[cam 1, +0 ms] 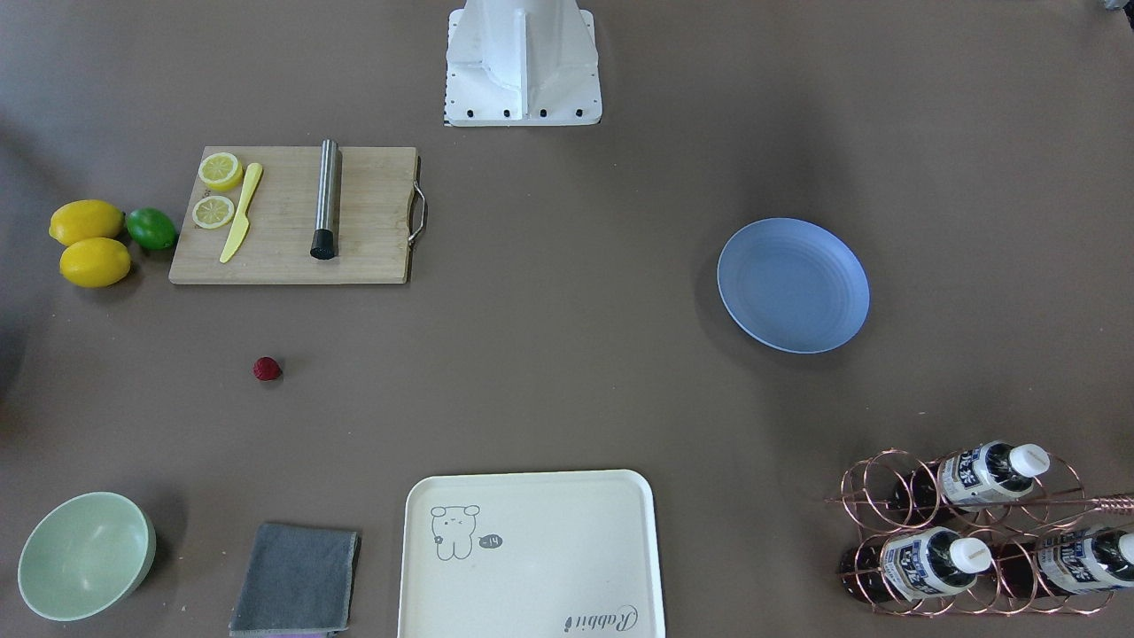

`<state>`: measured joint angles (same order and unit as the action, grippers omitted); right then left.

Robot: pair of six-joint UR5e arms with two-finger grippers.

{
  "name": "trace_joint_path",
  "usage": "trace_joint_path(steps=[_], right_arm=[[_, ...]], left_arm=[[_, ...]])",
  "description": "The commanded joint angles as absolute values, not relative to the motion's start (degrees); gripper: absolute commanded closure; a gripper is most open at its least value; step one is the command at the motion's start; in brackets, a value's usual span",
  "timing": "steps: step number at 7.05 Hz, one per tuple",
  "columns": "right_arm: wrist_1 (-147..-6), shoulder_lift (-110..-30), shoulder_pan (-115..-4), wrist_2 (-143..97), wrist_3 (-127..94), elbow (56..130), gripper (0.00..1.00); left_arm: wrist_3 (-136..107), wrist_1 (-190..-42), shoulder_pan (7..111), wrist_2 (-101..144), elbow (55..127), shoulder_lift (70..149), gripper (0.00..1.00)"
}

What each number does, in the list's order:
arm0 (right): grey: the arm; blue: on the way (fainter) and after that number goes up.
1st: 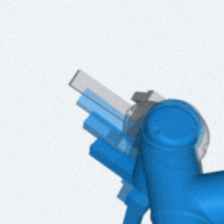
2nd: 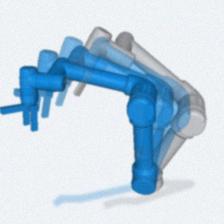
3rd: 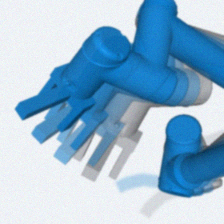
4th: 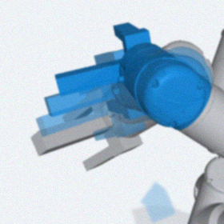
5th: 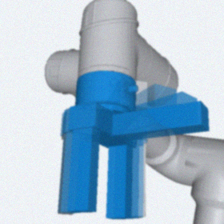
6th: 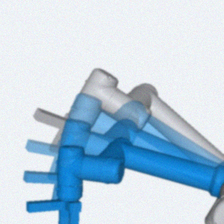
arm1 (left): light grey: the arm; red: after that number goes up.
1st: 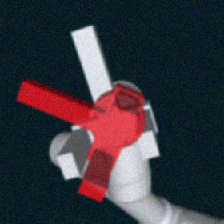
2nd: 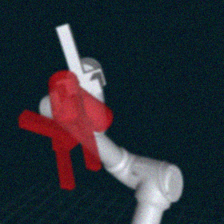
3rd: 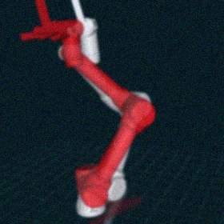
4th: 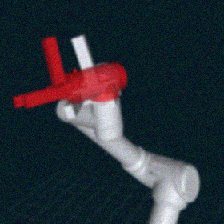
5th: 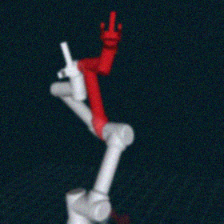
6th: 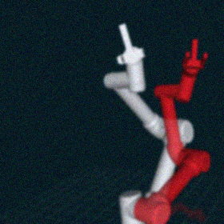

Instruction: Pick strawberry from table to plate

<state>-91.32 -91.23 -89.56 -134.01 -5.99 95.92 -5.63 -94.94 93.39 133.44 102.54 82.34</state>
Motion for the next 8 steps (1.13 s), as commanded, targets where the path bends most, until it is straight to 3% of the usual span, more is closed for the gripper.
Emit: trace_joint_path(steps=[1,8], right_arm=[[-91.32,-91.32,-89.56,-134.12,-5.98,95.98,0.0],[-91.32,-91.23,-89.56,-134.3,-5.98,96.33,0.0]], left_arm=[[-5.62,-95.01,93.43,133.42,102.66,82.35,0.02],[-5.71,-101.92,92.72,137.46,106.17,83.5,0.02]])
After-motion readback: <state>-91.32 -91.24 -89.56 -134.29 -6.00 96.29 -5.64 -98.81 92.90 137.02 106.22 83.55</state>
